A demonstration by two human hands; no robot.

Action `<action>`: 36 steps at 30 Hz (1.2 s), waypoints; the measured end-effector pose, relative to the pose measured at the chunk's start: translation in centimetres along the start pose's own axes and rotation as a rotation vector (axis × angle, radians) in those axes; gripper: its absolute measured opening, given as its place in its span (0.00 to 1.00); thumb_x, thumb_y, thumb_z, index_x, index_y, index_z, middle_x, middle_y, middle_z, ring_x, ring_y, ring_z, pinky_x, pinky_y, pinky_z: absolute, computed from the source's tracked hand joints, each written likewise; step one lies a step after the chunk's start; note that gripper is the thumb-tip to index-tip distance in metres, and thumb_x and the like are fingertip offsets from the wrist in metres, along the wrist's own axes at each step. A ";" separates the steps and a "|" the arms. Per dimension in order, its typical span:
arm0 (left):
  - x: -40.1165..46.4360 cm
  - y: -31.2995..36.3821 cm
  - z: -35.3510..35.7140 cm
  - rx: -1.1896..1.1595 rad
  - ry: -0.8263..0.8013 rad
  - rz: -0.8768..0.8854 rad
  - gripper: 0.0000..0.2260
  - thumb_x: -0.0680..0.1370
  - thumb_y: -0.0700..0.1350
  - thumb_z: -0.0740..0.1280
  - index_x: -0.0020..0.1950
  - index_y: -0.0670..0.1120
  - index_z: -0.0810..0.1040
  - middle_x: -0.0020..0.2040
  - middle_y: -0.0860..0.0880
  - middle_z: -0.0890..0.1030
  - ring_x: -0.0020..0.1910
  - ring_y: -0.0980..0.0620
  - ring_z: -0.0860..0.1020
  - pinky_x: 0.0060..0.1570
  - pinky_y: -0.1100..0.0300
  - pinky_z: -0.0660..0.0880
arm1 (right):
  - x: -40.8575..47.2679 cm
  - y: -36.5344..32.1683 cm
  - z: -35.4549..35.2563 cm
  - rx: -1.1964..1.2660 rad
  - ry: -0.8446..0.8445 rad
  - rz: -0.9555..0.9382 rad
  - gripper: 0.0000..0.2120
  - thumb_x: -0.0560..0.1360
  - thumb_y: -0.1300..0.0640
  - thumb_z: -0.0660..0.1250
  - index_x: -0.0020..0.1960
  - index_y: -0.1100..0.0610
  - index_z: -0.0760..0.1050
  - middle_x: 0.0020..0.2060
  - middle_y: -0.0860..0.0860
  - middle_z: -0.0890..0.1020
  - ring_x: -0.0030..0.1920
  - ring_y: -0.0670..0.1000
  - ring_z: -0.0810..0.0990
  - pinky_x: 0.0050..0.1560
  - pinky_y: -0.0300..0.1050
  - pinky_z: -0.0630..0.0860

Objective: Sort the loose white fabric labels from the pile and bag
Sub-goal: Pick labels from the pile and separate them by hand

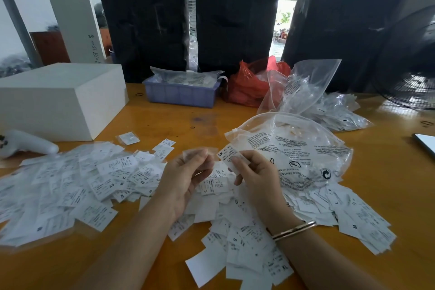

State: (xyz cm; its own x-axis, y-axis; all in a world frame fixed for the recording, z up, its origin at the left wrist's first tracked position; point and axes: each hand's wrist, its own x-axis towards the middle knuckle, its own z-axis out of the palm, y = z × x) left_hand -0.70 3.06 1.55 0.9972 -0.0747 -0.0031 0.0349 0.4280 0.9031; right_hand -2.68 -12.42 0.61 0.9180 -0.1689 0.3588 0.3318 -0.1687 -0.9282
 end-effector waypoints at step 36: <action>-0.7 0.7 -0.2 0.601 -0.179 0.082 0.20 0.65 0.53 0.73 0.55 0.54 0.79 0.39 0.55 0.85 0.39 0.58 0.83 0.36 0.68 0.75 | -0.5 -0.5 0.4 -0.171 -0.173 -0.055 0.04 0.75 0.56 0.68 0.43 0.52 0.80 0.27 0.41 0.77 0.27 0.39 0.71 0.28 0.31 0.65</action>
State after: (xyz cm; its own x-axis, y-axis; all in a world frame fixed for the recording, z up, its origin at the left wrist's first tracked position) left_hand -1.40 3.60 2.09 0.9668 -0.2347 0.1010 -0.1360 -0.1383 0.9810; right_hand -3.23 -11.81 0.80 0.9280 0.0114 0.3725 0.3542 -0.3378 -0.8720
